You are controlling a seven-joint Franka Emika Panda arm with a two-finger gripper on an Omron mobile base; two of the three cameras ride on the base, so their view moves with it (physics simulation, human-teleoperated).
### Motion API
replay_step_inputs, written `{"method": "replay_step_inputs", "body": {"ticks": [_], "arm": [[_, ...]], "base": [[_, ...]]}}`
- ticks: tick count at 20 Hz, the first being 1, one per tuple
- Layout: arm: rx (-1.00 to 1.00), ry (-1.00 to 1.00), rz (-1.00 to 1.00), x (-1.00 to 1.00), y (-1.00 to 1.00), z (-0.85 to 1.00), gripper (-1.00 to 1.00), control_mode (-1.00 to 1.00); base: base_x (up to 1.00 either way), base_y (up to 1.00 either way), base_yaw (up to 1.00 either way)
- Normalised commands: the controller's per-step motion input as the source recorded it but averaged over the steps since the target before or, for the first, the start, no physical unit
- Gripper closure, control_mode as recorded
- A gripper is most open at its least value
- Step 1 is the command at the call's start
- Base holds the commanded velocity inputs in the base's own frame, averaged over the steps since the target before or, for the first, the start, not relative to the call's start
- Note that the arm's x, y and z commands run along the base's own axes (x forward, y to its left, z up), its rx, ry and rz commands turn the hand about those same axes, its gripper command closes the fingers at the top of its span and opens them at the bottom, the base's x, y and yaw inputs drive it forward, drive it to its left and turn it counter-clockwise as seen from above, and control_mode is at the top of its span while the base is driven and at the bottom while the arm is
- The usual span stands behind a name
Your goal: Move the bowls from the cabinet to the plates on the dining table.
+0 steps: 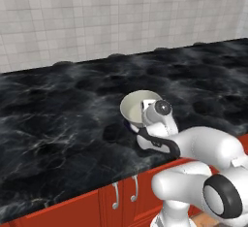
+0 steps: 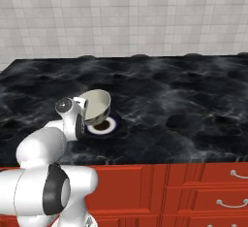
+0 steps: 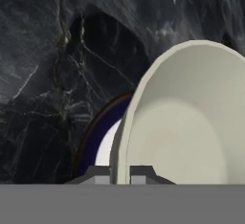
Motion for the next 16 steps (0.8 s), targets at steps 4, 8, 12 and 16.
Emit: {"method": "replay_step_inputs", "body": {"ticks": [4,8,12,16], "arm": [[0.00,0.00,0.00,0.00,-0.10,-0.40,1.00,-1.00],[0.00,0.00,0.00,0.02,-0.17,-0.35,1.00,-1.00],[0.00,0.00,0.00,0.08,-0.19,-0.32,1.00,-1.00],[0.00,0.00,0.00,0.19,-0.17,-0.38,1.00,-1.00]], "base": [[0.00,0.00,0.00],[0.00,0.00,0.00],[0.00,0.00,0.00],[0.00,0.00,0.00]]}}
